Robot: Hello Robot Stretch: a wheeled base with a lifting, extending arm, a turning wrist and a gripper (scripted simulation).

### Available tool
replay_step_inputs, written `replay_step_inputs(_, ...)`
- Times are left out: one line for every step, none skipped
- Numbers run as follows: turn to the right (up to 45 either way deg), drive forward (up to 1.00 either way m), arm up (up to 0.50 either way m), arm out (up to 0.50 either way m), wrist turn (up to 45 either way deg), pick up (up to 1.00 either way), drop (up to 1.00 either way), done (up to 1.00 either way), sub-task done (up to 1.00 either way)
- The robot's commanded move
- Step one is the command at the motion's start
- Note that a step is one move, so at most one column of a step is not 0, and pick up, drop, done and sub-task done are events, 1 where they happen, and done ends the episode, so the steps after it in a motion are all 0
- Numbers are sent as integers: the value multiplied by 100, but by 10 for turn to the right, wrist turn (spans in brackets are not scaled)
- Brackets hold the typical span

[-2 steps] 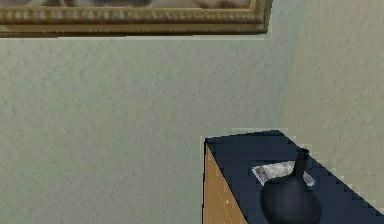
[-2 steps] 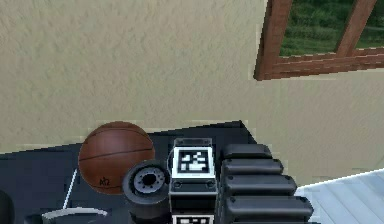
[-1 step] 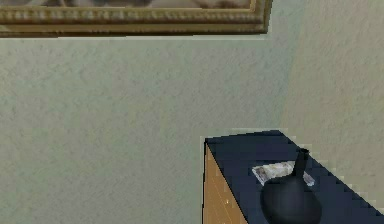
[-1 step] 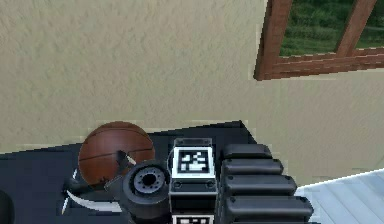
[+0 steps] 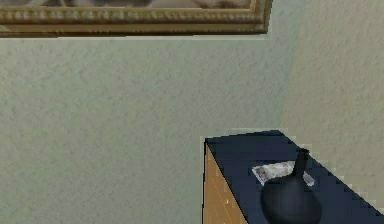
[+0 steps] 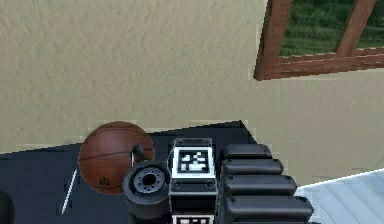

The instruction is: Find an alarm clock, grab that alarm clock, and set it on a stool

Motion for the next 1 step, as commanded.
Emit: replay_step_inputs(0, 0, -28, 0, 0, 0, 0, 0, 0)
